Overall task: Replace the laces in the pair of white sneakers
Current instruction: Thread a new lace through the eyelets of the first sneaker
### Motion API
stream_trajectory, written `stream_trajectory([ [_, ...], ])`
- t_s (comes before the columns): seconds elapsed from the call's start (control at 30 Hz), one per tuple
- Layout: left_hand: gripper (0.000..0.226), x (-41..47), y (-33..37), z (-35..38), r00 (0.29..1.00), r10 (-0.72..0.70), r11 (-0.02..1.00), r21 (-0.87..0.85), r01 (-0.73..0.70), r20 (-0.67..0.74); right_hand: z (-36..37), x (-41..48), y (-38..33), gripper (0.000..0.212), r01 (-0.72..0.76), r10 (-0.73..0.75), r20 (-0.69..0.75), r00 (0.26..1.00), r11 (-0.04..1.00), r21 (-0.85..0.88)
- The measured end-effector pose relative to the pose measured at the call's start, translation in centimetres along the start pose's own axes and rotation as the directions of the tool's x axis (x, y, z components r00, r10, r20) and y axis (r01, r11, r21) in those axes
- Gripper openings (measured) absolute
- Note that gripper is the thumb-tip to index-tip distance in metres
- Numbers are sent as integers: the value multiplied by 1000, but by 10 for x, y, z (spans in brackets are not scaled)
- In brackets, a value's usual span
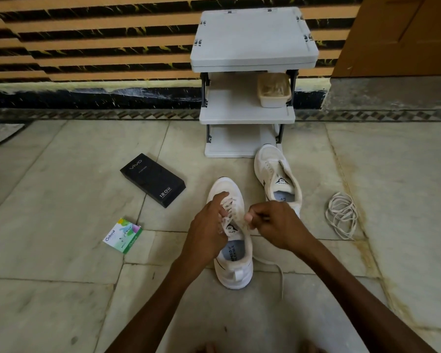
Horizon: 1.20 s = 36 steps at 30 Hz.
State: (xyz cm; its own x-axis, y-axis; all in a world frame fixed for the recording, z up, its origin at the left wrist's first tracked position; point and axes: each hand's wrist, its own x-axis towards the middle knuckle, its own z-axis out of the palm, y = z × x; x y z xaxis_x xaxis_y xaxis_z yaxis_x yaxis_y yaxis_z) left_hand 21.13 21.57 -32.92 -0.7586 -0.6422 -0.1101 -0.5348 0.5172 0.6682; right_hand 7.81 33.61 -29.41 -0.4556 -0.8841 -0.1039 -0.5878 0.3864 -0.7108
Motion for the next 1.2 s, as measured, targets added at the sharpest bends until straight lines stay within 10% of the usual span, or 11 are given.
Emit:
stream_trajectory([
  [0.3,90,-3,2,-2,999,-31,998,-50,31,-7,-35,-14,-15,36,-91,87,30,996,888,450],
  [0.43,87,-4,5,1,997,-71,997,-22,71,-37,-37,-12,1,26,-226,237,220,946,971,-73],
  [0.57,73,-5,4,5,990,-114,993,0,115,-82,-18,-12,13,32,-211,402,243,883,801,-560],
  [0.73,51,-8,3,10,984,-66,997,30,72,-165,8,-9,2,33,-175,164,-66,984,946,-272],
  [1.2,30,-9,-1,-2,981,-148,976,-179,124,-128,30,15,6,37,-159,162,1,987,974,-161],
])
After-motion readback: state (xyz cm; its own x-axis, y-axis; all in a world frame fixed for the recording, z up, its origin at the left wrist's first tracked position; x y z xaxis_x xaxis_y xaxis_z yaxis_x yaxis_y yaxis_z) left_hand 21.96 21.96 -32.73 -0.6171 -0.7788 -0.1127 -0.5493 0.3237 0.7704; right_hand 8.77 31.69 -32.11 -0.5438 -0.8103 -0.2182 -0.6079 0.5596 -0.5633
